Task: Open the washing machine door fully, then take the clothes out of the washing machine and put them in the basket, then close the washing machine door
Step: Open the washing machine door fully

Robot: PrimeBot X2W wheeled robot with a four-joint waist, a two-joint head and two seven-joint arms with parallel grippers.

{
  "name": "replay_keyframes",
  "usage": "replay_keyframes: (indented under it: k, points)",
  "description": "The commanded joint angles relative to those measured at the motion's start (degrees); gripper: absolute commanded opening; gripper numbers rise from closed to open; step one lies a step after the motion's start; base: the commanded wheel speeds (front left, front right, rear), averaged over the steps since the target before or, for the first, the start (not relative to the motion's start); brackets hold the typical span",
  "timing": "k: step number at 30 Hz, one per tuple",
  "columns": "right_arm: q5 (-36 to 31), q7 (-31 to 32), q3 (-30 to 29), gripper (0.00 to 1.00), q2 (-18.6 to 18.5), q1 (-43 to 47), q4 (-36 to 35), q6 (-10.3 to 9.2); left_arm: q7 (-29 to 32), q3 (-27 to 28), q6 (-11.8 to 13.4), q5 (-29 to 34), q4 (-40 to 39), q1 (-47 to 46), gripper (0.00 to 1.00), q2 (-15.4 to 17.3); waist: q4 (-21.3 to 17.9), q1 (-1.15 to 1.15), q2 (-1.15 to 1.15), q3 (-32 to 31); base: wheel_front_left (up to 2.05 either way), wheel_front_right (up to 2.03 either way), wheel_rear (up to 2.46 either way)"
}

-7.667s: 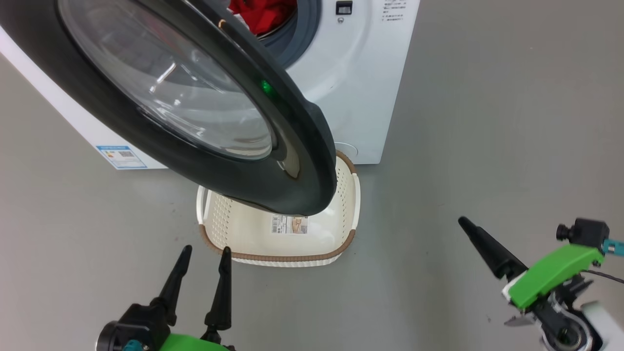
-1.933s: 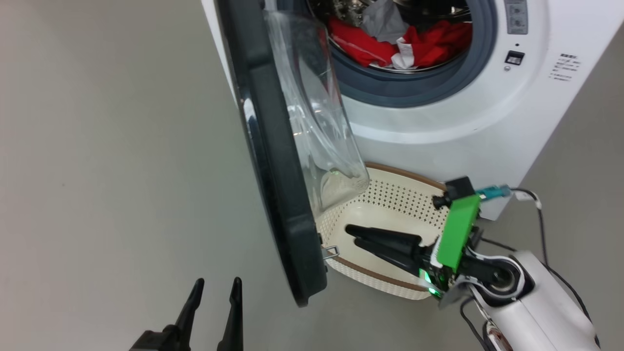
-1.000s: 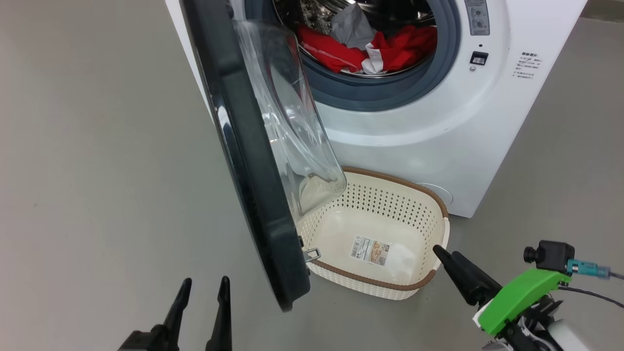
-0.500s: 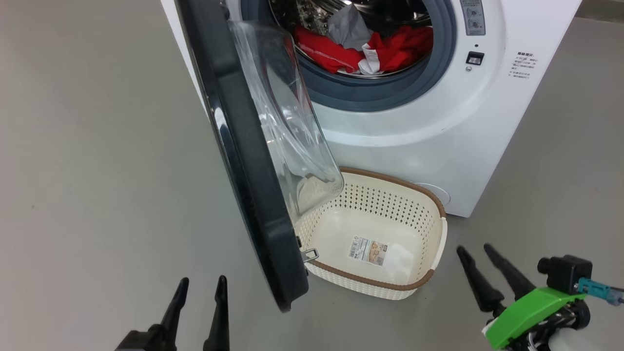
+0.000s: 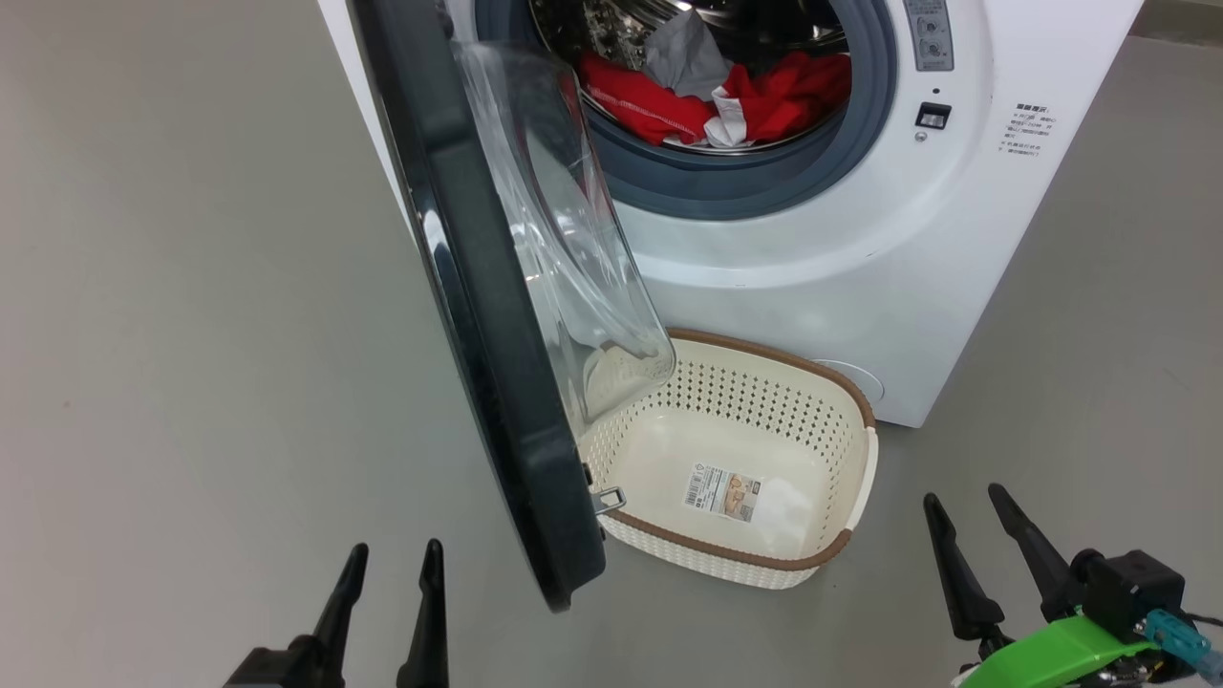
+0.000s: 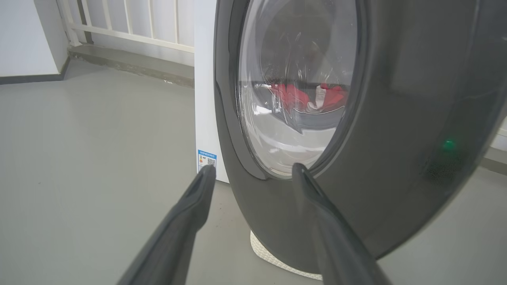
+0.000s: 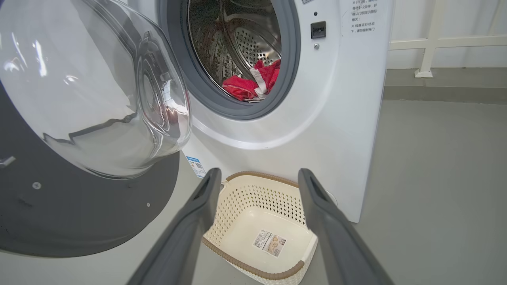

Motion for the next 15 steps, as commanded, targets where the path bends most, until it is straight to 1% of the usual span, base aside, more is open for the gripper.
replay_keyframes:
  k: [1, 4, 12, 13, 14, 15]
  points:
    - [-0.91, -0.54, 0.46, 1.0, -0.19, 0.32, -1.26, 0.37, -0.53, 1.91, 0.11, 0.55, -1.43, -0.48, 1.0, 0.55, 0.04, 0.0, 0.0, 0.0, 0.0, 0.0, 0.0]
    - [-2.56, -0.54, -0.37, 1.0, 0.49, 1.16, -0.79, 0.37, -0.53, 1.78, 0.12, 0.49, -1.45, -0.54, 1.0, 0.55, 0.14, 0.0, 0.0, 0.05, 0.0, 0.0, 0.0]
    - [-3.45, -0.54, -0.67, 1.0, 0.9, 1.1, -0.89, 0.37, -0.53, 1.84, 0.23, 0.58, -1.59, -0.53, 1.0, 0.55, -0.06, 0.0, 0.0, -0.01, 0.0, 0.0, 0.0]
    - [-3.49, -0.54, -0.75, 1.0, 0.94, 1.06, -1.03, 0.37, -0.53, 1.82, 0.18, 0.51, -1.66, -0.54, 0.98, 0.55, -0.08, 0.0, 0.0, -0.06, 0.0, 0.0, 0.0]
    - [-3.53, -0.54, -0.76, 1.0, 0.99, 1.05, -1.11, 0.37, -0.53, 1.83, 0.14, 0.5, -1.71, -0.54, 0.48, 0.55, -0.11, 0.0, 0.0, -0.06, 0.0, 0.0, 0.0]
    - [-3.64, -0.54, -0.79, 1.0, 1.01, 1.04, -1.23, 0.37, -0.53, 1.82, 0.14, 0.56, -1.76, -0.59, 0.19, 0.55, -0.13, 0.0, 0.0, -0.11, 0.0, 0.0, 0.0]
